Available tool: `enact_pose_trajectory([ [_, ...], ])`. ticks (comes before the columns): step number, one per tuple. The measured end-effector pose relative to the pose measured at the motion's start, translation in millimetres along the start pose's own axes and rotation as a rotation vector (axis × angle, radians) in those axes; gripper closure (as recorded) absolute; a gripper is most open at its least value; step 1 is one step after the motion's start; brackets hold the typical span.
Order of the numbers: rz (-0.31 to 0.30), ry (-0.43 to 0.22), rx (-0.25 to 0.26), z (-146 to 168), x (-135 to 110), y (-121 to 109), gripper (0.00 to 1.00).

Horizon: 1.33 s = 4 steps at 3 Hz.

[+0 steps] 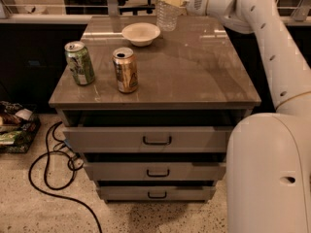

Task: Place water bottle into paper bowl

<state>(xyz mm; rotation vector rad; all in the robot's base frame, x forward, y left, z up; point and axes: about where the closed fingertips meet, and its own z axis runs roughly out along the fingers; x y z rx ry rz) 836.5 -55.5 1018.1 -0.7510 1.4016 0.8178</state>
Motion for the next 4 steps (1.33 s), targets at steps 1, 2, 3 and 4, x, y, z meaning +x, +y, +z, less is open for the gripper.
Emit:
enact_pose_trajectory([
  [1,0.032,-0.087,-0.001,38,-4,8,1.00],
  [2,0.032,-0.087,-0.001,39,-4,8,1.00],
  [3,0.030,-0.080,0.027,59,-3,6,1.00],
  [4,0.034,-0.070,0.048,82,2,4,1.00],
])
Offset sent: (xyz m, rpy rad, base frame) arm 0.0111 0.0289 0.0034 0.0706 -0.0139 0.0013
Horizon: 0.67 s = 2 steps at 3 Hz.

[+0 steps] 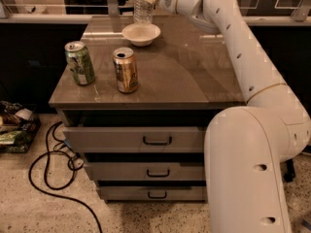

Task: Place water bottle into paper bowl

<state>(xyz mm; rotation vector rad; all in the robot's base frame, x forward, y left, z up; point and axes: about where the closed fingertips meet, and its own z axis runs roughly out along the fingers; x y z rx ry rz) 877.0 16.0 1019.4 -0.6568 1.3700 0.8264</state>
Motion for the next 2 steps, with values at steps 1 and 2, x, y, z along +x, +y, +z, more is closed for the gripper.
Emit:
enact_pose_trajectory([
  [1,-0.021,0.026,0.022,18,8,-1,1.00],
  [2,-0.063,0.057,0.034,35,24,-3,1.00],
])
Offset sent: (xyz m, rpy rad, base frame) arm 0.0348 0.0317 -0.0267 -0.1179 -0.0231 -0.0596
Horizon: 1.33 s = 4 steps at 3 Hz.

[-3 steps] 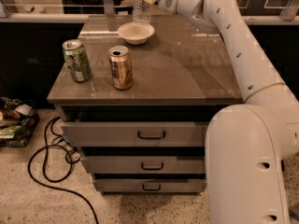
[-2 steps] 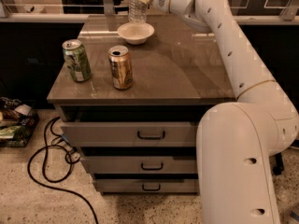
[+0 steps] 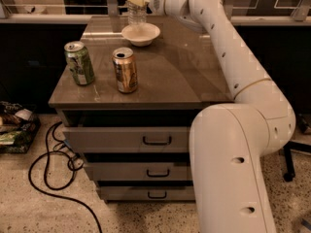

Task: Place water bottle into paper bowl

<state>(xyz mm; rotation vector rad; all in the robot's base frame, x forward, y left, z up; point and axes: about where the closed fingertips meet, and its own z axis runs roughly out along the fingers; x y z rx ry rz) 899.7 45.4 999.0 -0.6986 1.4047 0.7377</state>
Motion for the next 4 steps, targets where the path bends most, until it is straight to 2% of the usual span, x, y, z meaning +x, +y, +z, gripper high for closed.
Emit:
enact_pose_trajectory([
  [2,-0.079,0.027,-0.017,10,20,-4,1.00],
  [3,-0.134,0.056,-0.082,6,45,-4,1.00],
  [4,-0.125,0.059,-0.078,10,48,-4,1.00],
])
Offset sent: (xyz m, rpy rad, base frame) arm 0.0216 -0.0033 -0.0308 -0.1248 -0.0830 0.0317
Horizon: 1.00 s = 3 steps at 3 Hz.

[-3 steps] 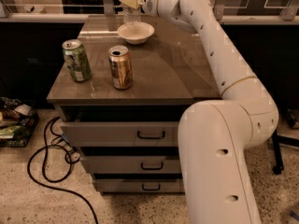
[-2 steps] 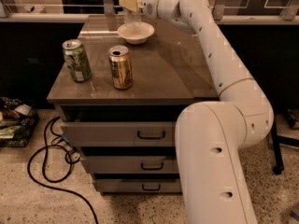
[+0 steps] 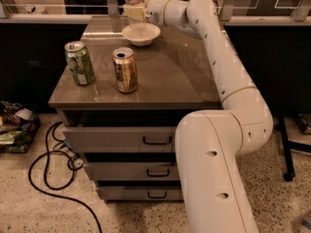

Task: Place water bottle into paper bowl

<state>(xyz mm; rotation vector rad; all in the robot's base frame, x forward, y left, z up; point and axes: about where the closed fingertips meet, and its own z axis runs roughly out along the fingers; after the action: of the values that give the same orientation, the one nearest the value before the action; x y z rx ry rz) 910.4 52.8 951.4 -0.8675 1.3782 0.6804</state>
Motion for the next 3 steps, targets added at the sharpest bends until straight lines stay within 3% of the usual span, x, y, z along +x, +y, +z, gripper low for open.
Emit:
enact_pose_trajectory([
  [3,0.004,0.081,0.094,7,23,-21,1.00],
])
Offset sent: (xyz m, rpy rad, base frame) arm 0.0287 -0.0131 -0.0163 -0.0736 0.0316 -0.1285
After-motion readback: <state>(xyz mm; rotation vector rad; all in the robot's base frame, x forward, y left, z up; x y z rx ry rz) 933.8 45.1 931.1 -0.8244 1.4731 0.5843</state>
